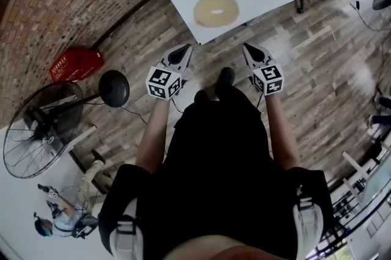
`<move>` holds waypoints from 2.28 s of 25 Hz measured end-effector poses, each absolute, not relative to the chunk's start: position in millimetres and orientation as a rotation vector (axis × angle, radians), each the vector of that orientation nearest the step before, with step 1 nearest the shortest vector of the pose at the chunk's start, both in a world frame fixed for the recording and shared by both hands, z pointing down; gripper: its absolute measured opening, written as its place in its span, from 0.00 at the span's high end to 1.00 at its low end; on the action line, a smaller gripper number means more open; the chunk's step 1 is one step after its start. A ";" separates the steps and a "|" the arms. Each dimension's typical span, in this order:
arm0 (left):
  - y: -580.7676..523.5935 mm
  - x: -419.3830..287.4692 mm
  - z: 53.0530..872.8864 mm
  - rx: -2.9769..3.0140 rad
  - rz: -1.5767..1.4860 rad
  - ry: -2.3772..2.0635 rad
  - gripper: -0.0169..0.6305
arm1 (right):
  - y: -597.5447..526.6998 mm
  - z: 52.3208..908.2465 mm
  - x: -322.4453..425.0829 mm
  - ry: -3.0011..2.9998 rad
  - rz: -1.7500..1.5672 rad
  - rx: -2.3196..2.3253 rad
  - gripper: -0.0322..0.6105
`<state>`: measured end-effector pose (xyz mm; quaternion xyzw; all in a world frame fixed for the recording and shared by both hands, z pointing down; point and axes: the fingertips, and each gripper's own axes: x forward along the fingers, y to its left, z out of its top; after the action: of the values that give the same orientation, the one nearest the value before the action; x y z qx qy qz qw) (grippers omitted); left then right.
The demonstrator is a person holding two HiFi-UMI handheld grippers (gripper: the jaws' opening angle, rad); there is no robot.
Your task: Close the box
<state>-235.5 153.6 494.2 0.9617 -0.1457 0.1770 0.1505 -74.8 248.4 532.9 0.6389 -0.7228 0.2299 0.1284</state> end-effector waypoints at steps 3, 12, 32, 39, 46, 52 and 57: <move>148.7 -225.0 494.0 2.750 0.502 -0.456 0.94 | 242.0 536.6 -67.2 -2.125 0.675 1.802 0.95; 135.3 -209.7 501.6 2.703 0.493 -0.590 0.94 | 211.8 542.9 -33.9 -2.181 0.643 1.677 0.95; 98.8 -179.0 505.5 2.693 0.474 -0.594 0.94 | 181.4 547.1 -0.2 -2.151 0.648 1.678 0.95; 66.6 -171.7 507.9 2.696 0.492 -0.554 0.94 | 150.8 541.7 8.2 -2.130 0.652 1.727 0.95; 37.9 -158.8 516.8 2.694 0.508 -0.502 0.94 | 127.6 553.3 12.8 -2.097 0.684 1.736 0.95; 10.7 -149.9 532.8 2.693 0.534 -0.437 0.94 | 105.1 560.4 34.5 -2.030 0.714 1.827 0.95; -4.6 -142.4 551.3 2.692 0.575 -0.372 0.94 | 94.4 571.9 48.6 -1.967 0.720 1.872 0.95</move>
<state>-142.4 -4.6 551.3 0.9532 -0.1317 0.2036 0.1808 48.6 94.4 571.9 0.6572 -0.6905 0.2527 0.1653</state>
